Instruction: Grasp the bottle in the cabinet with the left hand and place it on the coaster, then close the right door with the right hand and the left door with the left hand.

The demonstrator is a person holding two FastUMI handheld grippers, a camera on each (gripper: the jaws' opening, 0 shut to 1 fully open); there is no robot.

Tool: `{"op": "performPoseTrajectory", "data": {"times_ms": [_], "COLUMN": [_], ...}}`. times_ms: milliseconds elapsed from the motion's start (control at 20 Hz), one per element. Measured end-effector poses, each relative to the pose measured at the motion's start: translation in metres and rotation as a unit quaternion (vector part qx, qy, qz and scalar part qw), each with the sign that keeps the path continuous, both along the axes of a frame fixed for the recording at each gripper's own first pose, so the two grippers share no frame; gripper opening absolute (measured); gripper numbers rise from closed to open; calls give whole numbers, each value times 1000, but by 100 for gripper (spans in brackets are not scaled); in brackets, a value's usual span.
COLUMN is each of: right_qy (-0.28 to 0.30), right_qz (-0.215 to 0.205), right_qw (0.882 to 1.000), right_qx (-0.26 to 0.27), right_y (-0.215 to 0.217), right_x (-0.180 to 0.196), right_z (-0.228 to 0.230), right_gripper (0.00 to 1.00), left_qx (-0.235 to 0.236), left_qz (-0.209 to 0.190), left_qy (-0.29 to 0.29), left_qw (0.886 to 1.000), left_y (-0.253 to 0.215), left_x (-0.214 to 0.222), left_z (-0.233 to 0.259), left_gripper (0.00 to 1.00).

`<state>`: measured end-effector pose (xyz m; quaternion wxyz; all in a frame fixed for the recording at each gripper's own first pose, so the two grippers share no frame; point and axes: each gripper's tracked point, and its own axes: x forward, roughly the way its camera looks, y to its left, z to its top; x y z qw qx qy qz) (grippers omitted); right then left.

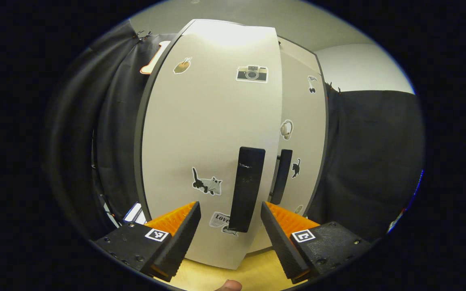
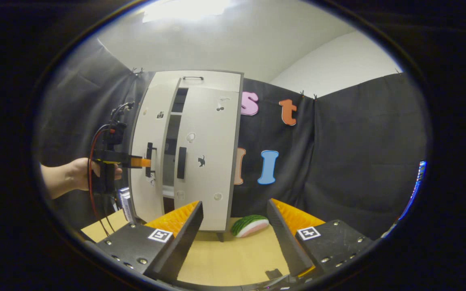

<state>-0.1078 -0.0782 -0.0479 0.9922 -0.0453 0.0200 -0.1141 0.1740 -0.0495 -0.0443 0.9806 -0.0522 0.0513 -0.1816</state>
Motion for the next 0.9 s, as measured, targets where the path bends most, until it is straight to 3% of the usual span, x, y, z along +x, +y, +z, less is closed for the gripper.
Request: {"op": "performPoseTrajectory", "data": {"times_ms": [450, 900], "right_qy": [-11, -8], "right_qz": [34, 105], "right_qw": [999, 994], "right_qx": [1, 26], "right_y": [19, 67], "right_x": [43, 56], "right_z": [9, 16], "right_gripper": [96, 96], "left_qx": [9, 40], "left_qz": [31, 98], "left_qy": [-2, 2], "left_qw": [999, 994], "left_y": [28, 84], "left_x": [-24, -116], "left_z": [1, 1], "left_gripper": [95, 95]}}
